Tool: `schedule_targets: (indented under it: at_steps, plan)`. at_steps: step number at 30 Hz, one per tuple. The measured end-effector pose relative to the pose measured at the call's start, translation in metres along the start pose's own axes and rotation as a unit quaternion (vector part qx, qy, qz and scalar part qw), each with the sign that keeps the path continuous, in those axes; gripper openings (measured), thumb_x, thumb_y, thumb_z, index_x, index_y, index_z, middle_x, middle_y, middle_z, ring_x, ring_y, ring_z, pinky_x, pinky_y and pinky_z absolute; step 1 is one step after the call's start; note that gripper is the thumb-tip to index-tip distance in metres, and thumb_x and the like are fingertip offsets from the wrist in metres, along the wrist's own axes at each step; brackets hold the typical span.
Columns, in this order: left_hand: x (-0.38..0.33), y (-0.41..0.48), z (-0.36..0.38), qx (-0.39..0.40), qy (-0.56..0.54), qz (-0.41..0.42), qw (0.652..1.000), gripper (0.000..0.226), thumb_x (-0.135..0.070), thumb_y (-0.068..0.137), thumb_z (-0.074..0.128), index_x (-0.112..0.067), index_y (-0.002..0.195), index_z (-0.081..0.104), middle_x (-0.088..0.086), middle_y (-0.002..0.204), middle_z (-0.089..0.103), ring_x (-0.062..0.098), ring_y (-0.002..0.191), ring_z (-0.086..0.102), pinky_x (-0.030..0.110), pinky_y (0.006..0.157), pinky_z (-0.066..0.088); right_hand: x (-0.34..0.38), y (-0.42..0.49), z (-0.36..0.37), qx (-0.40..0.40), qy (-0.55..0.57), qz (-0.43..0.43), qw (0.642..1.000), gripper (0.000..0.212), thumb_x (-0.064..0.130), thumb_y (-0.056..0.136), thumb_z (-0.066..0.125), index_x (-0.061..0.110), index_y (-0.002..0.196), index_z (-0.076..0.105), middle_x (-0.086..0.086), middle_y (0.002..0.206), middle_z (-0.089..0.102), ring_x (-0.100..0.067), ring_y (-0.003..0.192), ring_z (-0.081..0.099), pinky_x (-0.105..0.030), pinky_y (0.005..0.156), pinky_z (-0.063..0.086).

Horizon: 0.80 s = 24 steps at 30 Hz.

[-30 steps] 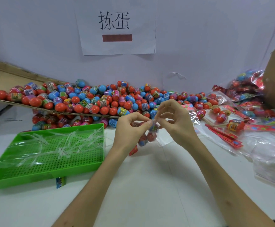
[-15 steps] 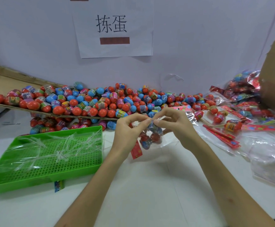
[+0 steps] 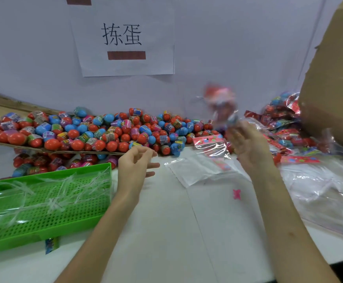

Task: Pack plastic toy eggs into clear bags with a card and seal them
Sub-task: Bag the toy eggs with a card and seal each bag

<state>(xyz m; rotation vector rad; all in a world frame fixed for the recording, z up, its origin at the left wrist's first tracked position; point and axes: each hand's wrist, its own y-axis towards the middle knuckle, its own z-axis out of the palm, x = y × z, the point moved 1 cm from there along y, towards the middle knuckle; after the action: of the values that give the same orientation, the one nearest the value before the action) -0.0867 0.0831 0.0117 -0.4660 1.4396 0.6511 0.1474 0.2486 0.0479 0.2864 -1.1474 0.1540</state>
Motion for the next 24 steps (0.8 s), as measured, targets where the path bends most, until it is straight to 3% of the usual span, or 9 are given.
schedule_targets:
  at_steps: [2,3,5,7,11,14,16,19,24]
  plan:
    - [0.002,-0.001,0.004,0.014,0.009,0.007,1.000,0.012,-0.015,0.102,0.060,-0.014,0.094,0.069,-0.001,0.095,0.076,0.019,0.079,0.077,0.031,0.066,0.059,0.004,0.007,-0.015,-0.040,0.143,-0.011,0.989,0.042,0.027,0.098,0.063,0.009,0.134,0.050,-0.008,0.125,0.064,-0.024,0.108,0.072,-0.041,0.095,0.059]
    - [0.002,-0.002,0.005,0.022,0.016,0.010,1.000,0.012,-0.015,0.102,0.060,-0.015,0.094,0.069,-0.002,0.094,0.076,0.019,0.079,0.077,0.032,0.067,0.059,0.004,0.008,-0.018,-0.032,0.154,-0.006,0.988,0.048,0.029,0.098,0.062,0.010,0.139,0.044,-0.010,0.131,0.061,-0.027,0.113,0.071,-0.043,0.097,0.058]
    - [0.004,-0.003,0.007,0.037,0.035,0.021,0.998,0.012,-0.017,0.101,0.062,-0.018,0.091,0.069,-0.001,0.095,0.077,0.019,0.080,0.077,0.035,0.070,0.060,0.000,0.008,-0.019,-0.021,0.084,0.005,0.996,0.045,0.019,0.098,0.063,0.010,0.138,0.045,-0.013,0.125,0.065,-0.029,0.107,0.073,-0.041,0.090,0.061]
    - [0.004,-0.005,0.009,0.049,0.058,0.031,0.997,0.012,-0.017,0.100,0.064,-0.020,0.089,0.069,0.001,0.098,0.076,0.018,0.080,0.077,0.038,0.072,0.059,-0.006,0.005,-0.013,-0.025,-0.037,0.009,0.999,0.028,0.005,0.099,0.059,0.008,0.127,0.059,-0.012,0.107,0.074,-0.026,0.090,0.075,-0.034,0.079,0.062]
    - [0.006,-0.007,0.011,0.074,0.119,0.047,0.989,0.012,-0.020,0.099,0.065,-0.022,0.089,0.071,-0.007,0.095,0.076,0.014,0.081,0.075,0.043,0.076,0.060,-0.020,0.002,-0.003,-0.002,-0.257,-0.034,0.966,0.022,-0.002,0.096,0.058,0.010,0.101,0.076,-0.001,0.082,0.078,-0.017,0.073,0.073,-0.031,0.069,0.058]
    - [0.008,-0.009,0.013,0.086,0.187,0.066,0.976,0.012,-0.026,0.098,0.068,-0.028,0.087,0.072,-0.022,0.088,0.072,0.013,0.086,0.073,0.038,0.079,0.058,-0.035,0.002,0.001,0.018,-0.448,-0.057,0.892,0.023,0.011,0.093,0.070,0.023,0.113,0.073,0.001,0.112,0.074,-0.019,0.098,0.070,-0.039,0.089,0.056]
    - [0.009,-0.009,0.014,0.087,0.220,0.083,0.968,0.012,-0.027,0.098,0.068,-0.030,0.087,0.072,-0.028,0.088,0.070,0.005,0.089,0.069,0.030,0.079,0.055,-0.045,-0.001,0.002,0.069,-0.571,-0.035,0.817,0.048,0.028,0.091,0.075,0.024,0.136,0.062,0.000,0.137,0.060,-0.022,0.115,0.061,-0.044,0.099,0.051]
    - [0.009,-0.008,0.014,0.088,0.230,0.092,0.965,0.014,-0.024,0.099,0.067,-0.031,0.087,0.072,-0.028,0.095,0.069,-0.002,0.096,0.067,0.026,0.081,0.053,-0.053,-0.006,0.008,0.124,-0.684,0.020,0.719,0.051,0.044,0.091,0.070,0.029,0.139,0.058,0.003,0.145,0.053,-0.022,0.129,0.050,-0.049,0.106,0.043]
    - [0.009,-0.008,0.013,0.108,0.263,0.082,0.955,0.015,-0.020,0.099,0.065,-0.030,0.094,0.074,-0.021,0.110,0.069,0.006,0.107,0.065,0.032,0.091,0.053,-0.054,-0.013,0.020,0.064,-0.641,-0.022,0.765,0.019,0.025,0.090,0.070,0.025,0.107,0.078,0.004,0.125,0.069,-0.019,0.117,0.059,-0.052,0.106,0.044]
